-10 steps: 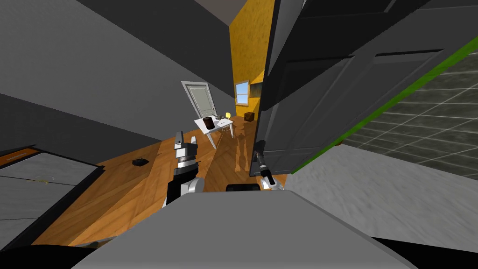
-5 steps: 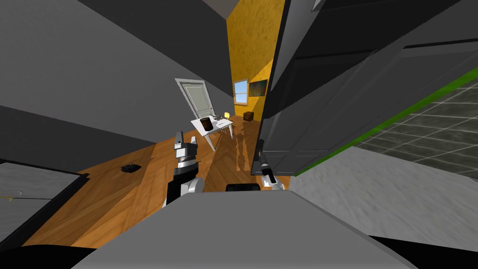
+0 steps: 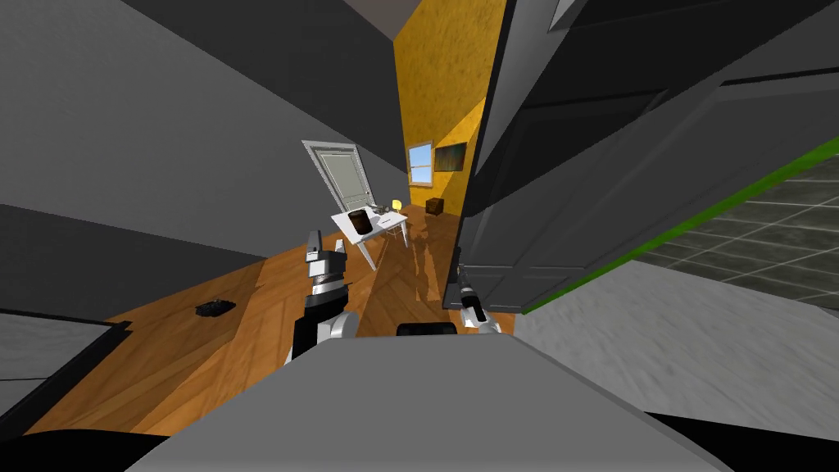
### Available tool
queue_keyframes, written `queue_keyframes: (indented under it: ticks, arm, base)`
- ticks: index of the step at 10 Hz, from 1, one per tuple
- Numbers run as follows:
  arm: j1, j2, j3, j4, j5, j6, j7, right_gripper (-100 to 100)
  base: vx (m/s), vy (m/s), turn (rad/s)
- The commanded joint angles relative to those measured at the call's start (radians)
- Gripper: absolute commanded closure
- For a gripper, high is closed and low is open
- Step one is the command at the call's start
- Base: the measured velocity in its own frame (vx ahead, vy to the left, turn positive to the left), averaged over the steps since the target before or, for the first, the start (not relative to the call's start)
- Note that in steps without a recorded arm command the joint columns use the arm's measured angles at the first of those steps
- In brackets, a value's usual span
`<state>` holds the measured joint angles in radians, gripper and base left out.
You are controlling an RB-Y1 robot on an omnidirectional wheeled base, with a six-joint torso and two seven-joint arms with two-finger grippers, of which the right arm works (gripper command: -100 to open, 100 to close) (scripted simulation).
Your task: Push the door open
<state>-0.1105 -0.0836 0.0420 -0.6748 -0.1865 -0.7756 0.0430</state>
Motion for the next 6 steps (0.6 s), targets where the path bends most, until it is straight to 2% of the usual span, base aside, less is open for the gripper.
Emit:
queue_keyframes:
  ticks: [1, 6]
  arm:
    - [-0.005, -0.007, -0.023, 0.001, -0.011, -0.006, 0.008, 100]
    - [-0.009, -0.014, -0.083, 0.009, -0.041, -0.009, 0.028, 100]
  base:
    - [0.212, 0.089, -0.07]
    - [0.23, 0.08, -0.068]
